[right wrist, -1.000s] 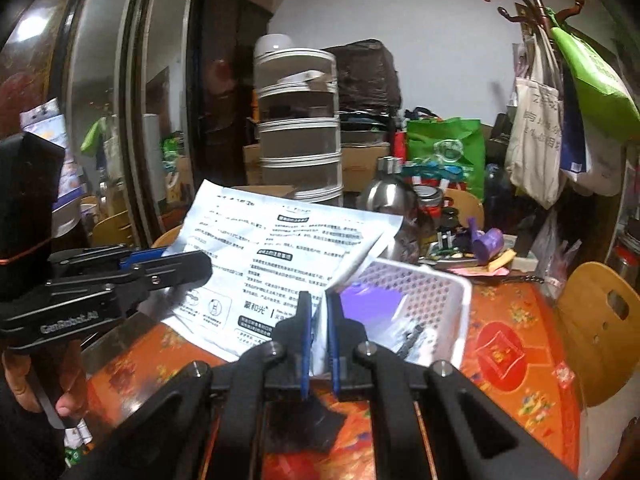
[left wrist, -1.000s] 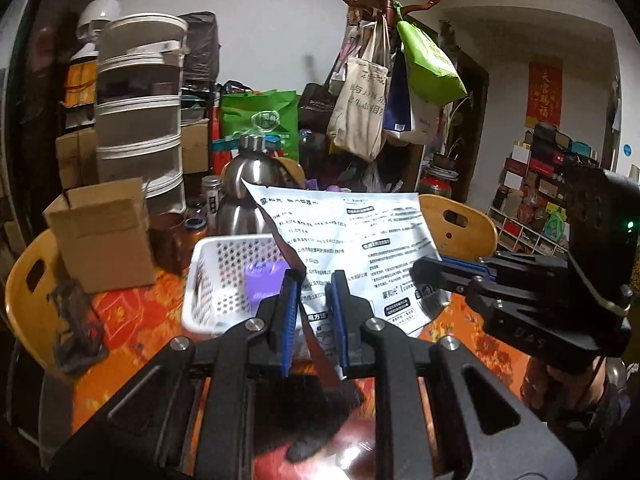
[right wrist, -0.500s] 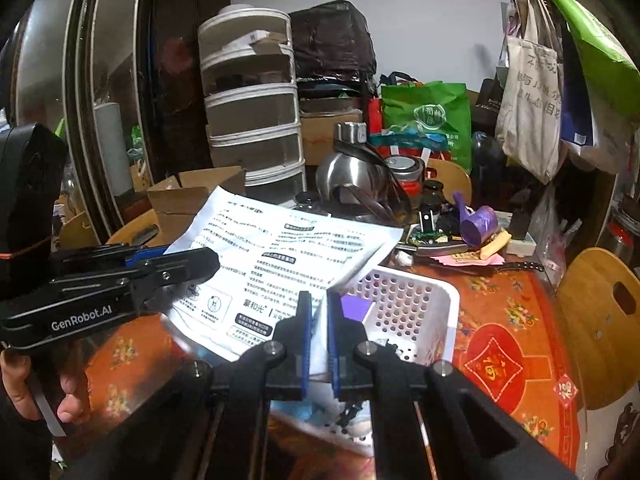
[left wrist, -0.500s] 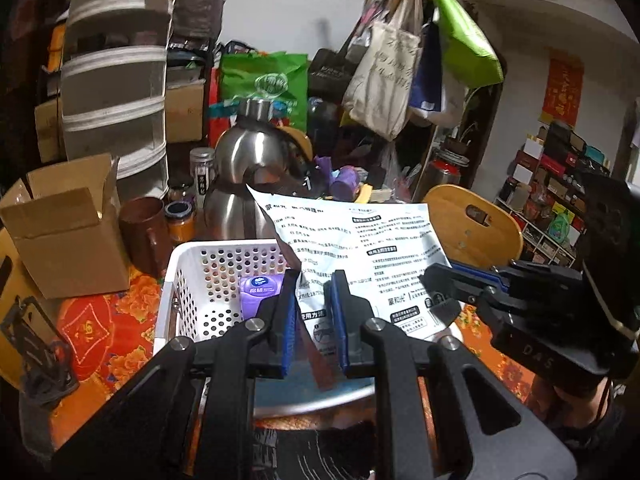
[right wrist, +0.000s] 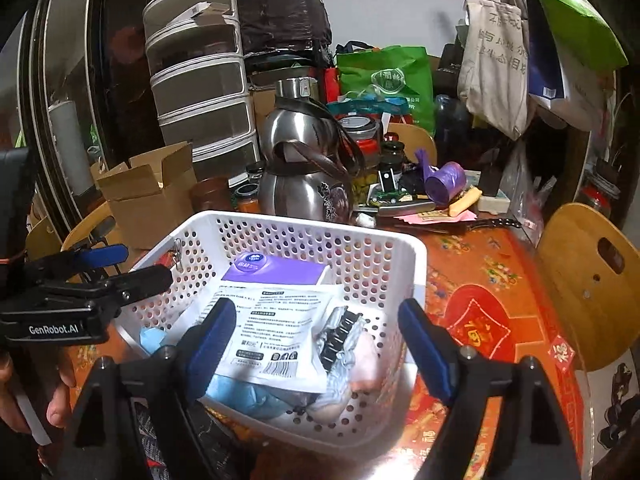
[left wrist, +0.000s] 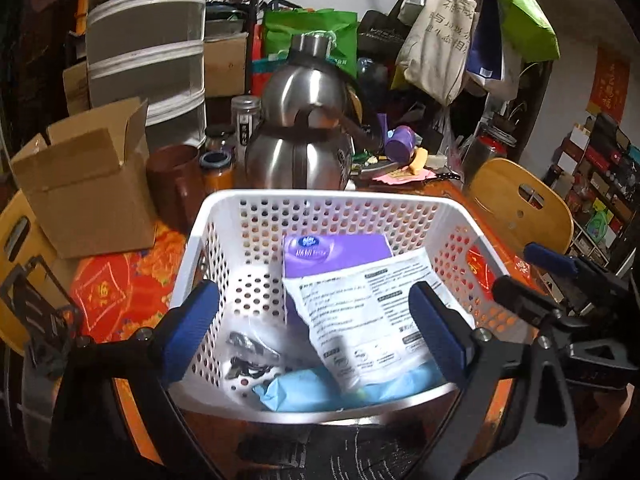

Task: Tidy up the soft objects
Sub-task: 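Carry the white leaflet over the basket and release it inside, then return to the table and grasp the black knit gloves with both grippers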

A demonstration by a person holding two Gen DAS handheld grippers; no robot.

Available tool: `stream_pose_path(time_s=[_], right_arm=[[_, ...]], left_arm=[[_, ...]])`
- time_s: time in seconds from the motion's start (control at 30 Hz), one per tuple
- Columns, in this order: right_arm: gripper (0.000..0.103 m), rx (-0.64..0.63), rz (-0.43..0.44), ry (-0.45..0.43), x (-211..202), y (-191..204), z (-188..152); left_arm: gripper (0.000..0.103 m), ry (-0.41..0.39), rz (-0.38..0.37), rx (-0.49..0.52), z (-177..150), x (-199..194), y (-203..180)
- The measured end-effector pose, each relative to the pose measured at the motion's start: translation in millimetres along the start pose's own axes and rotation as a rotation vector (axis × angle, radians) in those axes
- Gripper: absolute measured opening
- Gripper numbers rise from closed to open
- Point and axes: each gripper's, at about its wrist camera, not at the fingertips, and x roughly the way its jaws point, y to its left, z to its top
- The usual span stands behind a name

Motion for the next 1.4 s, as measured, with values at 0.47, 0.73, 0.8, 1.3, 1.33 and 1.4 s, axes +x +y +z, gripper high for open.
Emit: stream_pose_path(time_s=[0.47, 0.73, 0.8, 1.3, 1.33, 1.4], right_arm=[[0.084, 0.022, 0.008, 0.009, -0.4, -2.6, -10.2], [0.084, 0.025, 0.018, 0.008, -13.9, 1.9, -24.2], [0.084, 0.028, 0.026, 0.005, -22.8, 4.4, -31.7], [0.084, 0.011, 0.102, 0.08, -56.6, 35.4, -128.7], [0.084, 0.008, 0.103, 0.096, -51.9, 36.9, -135.4], [0.084, 0.005, 0.106, 0.131, -40.7, 38.7, -144.0]], left_arm=[[0.095, 0.001, 0.01, -0.017, -25.0, -9.5, 0.9], [0.095, -0.012, 0.037, -0.029, -44.9, -31.0, 0.2], [0.095, -0.011, 0.057, -0.027, -50.7, -38.3, -0.6], [0.095, 0.022, 0.062, -0.066, -137.2, -85.4, 17.1], [0.095, 0.038, 0.07, -0.069, -146.4, -82.8, 21.6], [0.095, 0.072, 0.079, -0.074, -163.8, -74.5, 30.5]])
